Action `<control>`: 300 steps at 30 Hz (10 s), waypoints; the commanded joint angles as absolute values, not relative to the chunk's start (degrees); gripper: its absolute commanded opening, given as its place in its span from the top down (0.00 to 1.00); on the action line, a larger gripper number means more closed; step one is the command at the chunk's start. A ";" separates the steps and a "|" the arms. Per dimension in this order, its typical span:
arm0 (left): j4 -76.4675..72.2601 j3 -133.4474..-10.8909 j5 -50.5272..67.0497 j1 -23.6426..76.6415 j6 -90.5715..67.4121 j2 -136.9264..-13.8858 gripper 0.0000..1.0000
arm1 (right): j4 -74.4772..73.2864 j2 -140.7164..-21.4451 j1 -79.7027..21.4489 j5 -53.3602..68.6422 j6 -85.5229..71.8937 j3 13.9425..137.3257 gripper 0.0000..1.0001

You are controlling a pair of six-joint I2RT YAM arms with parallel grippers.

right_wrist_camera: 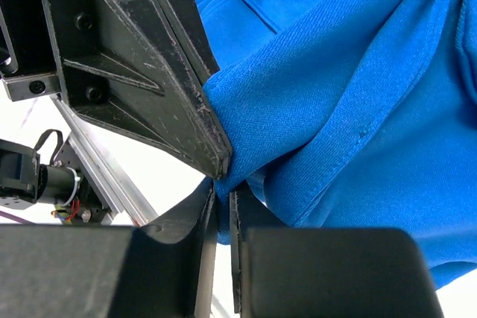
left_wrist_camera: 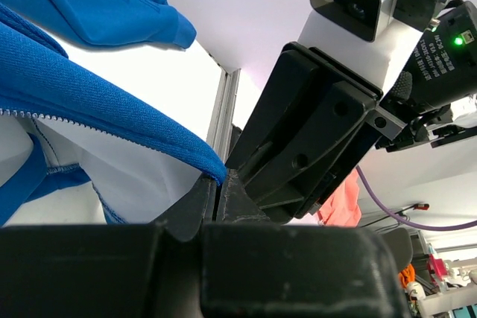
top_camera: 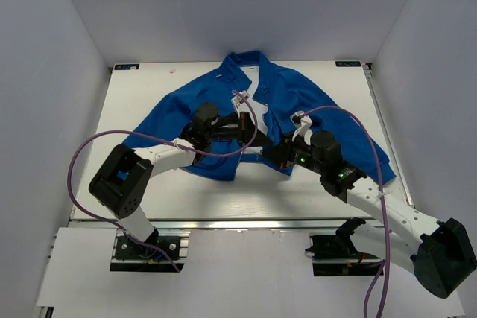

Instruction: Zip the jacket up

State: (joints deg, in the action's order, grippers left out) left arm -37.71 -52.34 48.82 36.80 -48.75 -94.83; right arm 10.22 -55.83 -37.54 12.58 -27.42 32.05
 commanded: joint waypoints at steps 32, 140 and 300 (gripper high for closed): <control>-27.42 -56.43 46.41 37.53 -41.40 -90.97 1.00 | 8.96 -54.67 -36.30 21.97 -22.41 33.13 0.73; 33.93 -56.43 -11.69 45.17 -32.96 -95.10 0.27 | -2.72 -49.57 -32.43 5.27 -26.46 33.66 1.00; -37.62 -36.56 -5.71 50.19 -36.91 -66.97 1.00 | 48.34 -56.95 -32.17 25.14 -41.22 28.74 1.00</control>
